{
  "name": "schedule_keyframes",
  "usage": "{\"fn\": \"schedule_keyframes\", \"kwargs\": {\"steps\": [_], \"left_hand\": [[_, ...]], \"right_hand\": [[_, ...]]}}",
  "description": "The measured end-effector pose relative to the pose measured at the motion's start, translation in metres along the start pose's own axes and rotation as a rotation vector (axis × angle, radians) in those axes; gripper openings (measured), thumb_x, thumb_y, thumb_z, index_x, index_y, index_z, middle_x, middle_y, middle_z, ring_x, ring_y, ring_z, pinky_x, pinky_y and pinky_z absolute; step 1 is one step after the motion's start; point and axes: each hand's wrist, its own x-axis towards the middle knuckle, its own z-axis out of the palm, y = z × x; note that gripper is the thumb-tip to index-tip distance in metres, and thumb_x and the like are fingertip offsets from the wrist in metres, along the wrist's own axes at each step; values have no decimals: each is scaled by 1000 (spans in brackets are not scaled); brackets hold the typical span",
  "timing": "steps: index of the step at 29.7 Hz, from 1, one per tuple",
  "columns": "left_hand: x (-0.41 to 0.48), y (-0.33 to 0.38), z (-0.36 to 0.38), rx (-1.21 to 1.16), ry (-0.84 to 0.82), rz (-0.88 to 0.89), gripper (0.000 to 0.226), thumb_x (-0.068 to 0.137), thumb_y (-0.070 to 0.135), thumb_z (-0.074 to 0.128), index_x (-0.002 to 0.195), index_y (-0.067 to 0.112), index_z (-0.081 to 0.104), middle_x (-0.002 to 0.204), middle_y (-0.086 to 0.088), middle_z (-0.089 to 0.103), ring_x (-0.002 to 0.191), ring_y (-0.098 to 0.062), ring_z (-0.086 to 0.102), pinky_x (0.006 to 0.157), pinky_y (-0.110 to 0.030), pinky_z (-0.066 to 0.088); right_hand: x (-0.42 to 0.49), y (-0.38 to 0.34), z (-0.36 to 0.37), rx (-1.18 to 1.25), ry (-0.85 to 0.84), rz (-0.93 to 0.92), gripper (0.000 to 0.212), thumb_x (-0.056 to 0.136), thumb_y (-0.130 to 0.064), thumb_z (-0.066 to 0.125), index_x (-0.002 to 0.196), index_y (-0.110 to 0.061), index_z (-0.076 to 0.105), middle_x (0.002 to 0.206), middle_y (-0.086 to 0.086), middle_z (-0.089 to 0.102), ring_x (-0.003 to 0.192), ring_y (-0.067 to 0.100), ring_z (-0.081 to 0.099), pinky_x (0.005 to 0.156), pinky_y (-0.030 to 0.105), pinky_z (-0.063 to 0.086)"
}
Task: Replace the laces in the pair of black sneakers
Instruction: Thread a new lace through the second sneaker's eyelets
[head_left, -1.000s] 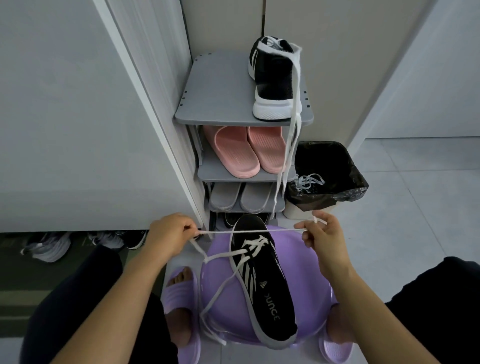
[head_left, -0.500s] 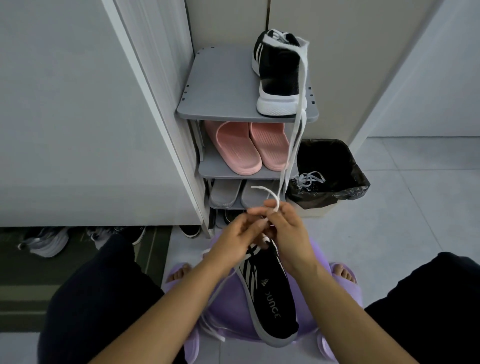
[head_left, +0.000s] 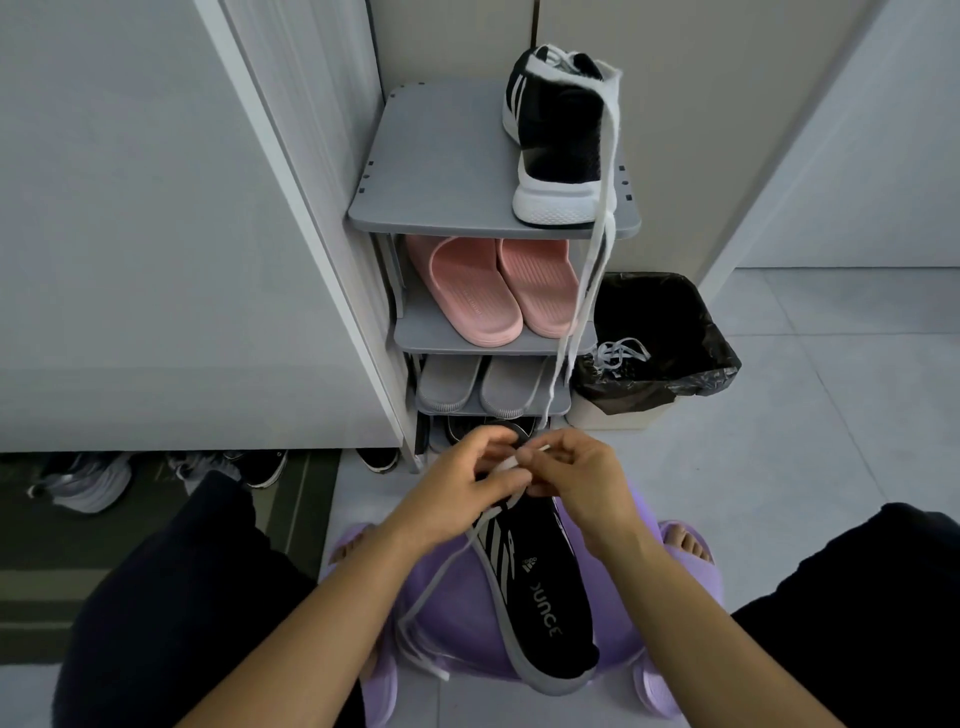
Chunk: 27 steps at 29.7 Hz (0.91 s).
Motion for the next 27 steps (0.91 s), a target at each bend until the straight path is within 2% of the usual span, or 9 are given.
{"fn": "schedule_keyframes", "kwargs": {"steps": [2,4,6,8,11,14,19,24,27], "left_hand": [[2,4,7,-164,60,-38,11,86,15,65,94,20,59,88,-2,63,71,-12,62,71,-20,50],[4,0,9,-205,148,-110,8,84,13,67,80,18,61,70,3,58,53,-3,50,54,-14,42],[5,-6,10,-188,186,-151,11,81,10,69,74,17,63,67,5,59,55,0,51,55,-11,41],[5,-10,13,-213,198,-174,8,81,6,68,77,12,66,71,4,63,62,1,57,60,-5,43],[4,-20,21,-249,251,-204,3,80,4,69,82,7,68,73,3,64,67,-2,58,60,-1,43],[4,-25,29,-239,275,-220,7,79,4,70,76,10,67,71,4,65,69,-4,59,62,-4,44],[3,-25,43,-245,314,-192,21,79,1,69,66,18,65,69,2,64,65,-5,58,64,-10,45],[5,-26,58,-225,351,-192,22,78,4,69,64,20,64,68,3,64,68,-10,58,71,-21,46],[5,-26,60,-231,334,-205,21,79,4,69,65,19,65,68,2,64,68,-11,58,71,-22,47]], "right_hand": [[0,0,2,-94,-11,-9,14,84,-2,62,74,-10,66,56,-4,61,47,2,53,49,11,43],[2,0,-2,-118,-24,25,14,87,-9,62,76,-13,69,57,-5,60,50,2,49,51,12,41],[4,1,-7,-106,-30,59,13,91,-16,57,85,-11,68,63,-3,60,55,5,51,54,14,42],[4,5,-13,-351,47,28,9,89,-21,61,91,-12,63,71,-4,59,64,9,53,59,17,42],[-2,14,-20,-831,17,52,29,78,-33,71,98,-15,59,85,-4,58,83,13,56,69,22,39],[-7,17,-21,-899,13,47,25,79,-29,69,100,-16,66,89,-3,65,89,15,60,74,22,42],[-8,23,-28,-633,99,40,10,80,-8,64,80,-10,74,78,2,71,73,14,62,67,21,45],[-12,40,-33,-326,101,101,22,80,1,64,70,-18,71,63,-4,66,60,9,55,60,15,45],[-11,44,-34,-242,112,97,23,80,2,65,73,-18,71,65,-3,67,63,11,57,65,18,46]]}}
